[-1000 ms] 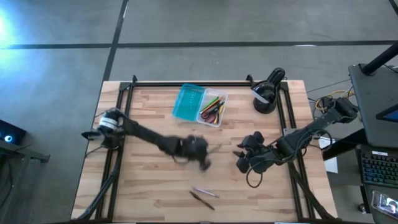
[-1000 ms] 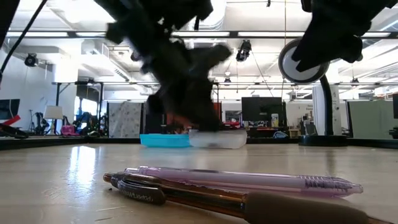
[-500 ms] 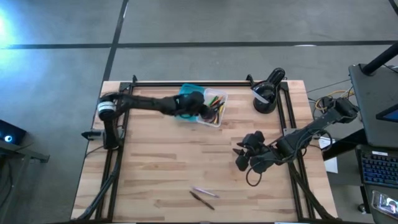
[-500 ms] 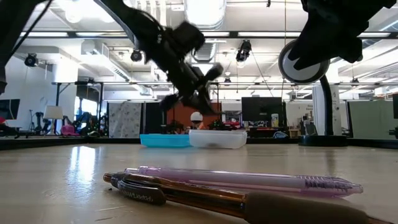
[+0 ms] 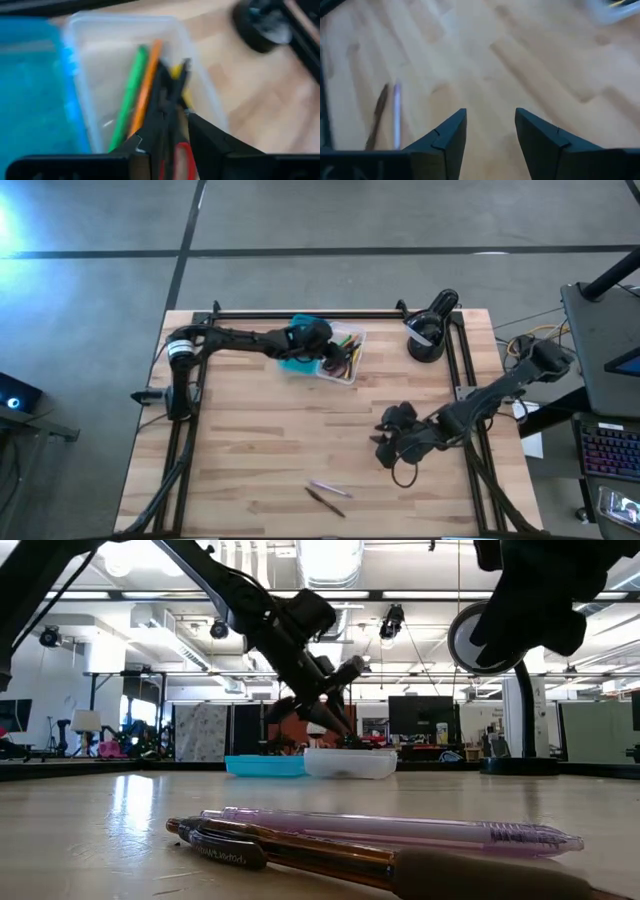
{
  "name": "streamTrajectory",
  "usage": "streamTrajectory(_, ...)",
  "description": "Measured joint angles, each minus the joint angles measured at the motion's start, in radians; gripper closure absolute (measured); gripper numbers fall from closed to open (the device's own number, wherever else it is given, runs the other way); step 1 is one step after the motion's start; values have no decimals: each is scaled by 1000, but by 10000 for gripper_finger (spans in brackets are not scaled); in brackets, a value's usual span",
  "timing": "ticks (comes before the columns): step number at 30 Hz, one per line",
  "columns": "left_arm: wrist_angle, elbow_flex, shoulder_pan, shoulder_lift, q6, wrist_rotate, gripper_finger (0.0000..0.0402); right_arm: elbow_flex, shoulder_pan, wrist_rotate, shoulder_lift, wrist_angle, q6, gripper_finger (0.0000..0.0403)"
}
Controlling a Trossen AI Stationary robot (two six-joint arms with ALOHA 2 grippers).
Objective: Pick & place school supplies into a supply box
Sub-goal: Put the violet pen into the blue supply box
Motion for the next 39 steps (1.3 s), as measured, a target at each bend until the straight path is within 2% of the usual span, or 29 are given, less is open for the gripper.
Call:
streamTrajectory(4,-3,1,-33,-61,159,109,325,1,6,-84,61,84,-46,236)
streamTrajectory(6,-58,-8,-88,-112,228,113,324,19,18,-91,89,92,-78,236)
streamTrajectory(11,-132,-62,-276,-233,281,-39,324,80,54,-85,141,99,-148,241)
streamTrajectory(16,-130,-124,-467,-330,181,-216,323,121,81,-89,229,97,-168,242)
streamTrajectory(18,-142,-156,-526,-360,122,-249,323,145,91,-119,278,106,-175,243)
streamTrajectory(23,-140,-241,-627,-413,21,-261,323,244,119,-141,399,110,-183,241)
streamTrajectory(30,-132,-403,-712,-457,-112,-263,323,444,150,-132,582,70,-194,230)
streamTrajectory(35,-122,-490,-783,-487,-136,-269,323,576,146,-117,697,-60,-172,223)
streamTrajectory(39,-120,-522,-823,-504,-136,-275,323,637,131,-144,760,-73,-172,218)
